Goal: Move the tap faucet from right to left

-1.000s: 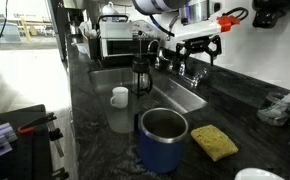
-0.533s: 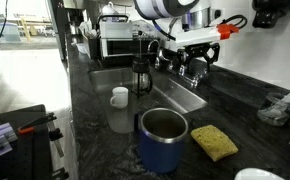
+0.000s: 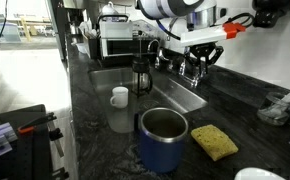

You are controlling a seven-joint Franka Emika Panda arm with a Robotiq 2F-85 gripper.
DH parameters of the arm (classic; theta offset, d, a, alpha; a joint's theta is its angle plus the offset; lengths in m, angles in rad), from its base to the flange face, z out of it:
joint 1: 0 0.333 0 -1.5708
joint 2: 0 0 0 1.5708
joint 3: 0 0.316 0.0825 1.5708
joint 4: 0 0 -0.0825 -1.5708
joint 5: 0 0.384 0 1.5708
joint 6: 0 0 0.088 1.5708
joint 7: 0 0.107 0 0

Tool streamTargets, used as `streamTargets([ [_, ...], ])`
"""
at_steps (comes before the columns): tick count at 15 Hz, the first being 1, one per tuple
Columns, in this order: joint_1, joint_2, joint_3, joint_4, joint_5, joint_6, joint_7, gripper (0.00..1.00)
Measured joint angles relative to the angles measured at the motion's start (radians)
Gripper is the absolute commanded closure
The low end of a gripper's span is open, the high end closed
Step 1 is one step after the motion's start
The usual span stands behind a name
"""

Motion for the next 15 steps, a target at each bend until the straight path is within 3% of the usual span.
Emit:
streamTargets([
  [11, -0.011, 0.000, 0.009, 0.003, 0.003, 0.002, -0.003, 1.00],
  [15, -0.045, -0.001, 0.042, 0.000, 0.040, 0.002, -0.065, 1.00],
])
